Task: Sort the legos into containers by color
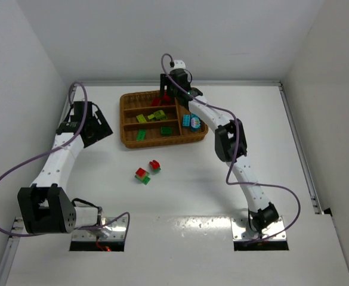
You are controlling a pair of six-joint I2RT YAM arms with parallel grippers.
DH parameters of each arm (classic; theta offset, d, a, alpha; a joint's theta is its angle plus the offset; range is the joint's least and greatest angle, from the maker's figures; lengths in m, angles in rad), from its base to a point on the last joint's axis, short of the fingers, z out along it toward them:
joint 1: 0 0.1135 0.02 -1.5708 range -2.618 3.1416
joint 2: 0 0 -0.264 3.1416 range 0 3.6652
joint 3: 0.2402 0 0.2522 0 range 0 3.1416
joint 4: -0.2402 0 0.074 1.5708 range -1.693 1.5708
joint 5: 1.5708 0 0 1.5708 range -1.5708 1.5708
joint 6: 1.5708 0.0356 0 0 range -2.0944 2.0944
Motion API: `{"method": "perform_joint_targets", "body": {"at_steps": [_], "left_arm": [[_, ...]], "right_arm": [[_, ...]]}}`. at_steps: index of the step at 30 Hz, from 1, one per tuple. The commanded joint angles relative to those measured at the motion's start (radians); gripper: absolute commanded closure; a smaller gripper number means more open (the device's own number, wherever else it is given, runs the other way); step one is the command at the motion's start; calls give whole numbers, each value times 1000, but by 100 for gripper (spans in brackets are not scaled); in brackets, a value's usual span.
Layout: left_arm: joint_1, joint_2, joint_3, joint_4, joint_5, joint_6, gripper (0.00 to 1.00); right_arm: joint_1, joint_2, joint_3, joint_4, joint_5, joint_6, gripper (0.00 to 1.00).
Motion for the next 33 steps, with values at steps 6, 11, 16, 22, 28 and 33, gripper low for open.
{"method": "perform_joint_targets", "body": {"at_steps": [6, 11, 16, 22, 28, 33], "left_arm": [[10, -34, 87, -29, -25, 35, 23], [1, -55, 76, -29, -25, 44, 23], [1, -64, 67, -29, -12, 44, 23], [-8, -83, 36, -29, 20, 35, 23], [-21, -83, 18, -29, 40, 23, 23], [-41, -83, 18, -29, 40, 13, 23]], "right_arm": [[19, -323, -153, -22, -12, 18, 32], [116, -639, -667, -24, -54, 43, 31], [277, -883, -1073, -79, -126, 52, 15], [413, -1015, -1308, -72, -204, 12, 12], [432, -962, -1278, -91, -244, 12, 12], [441, -879, -1209, -79, -244, 40, 14]]}}
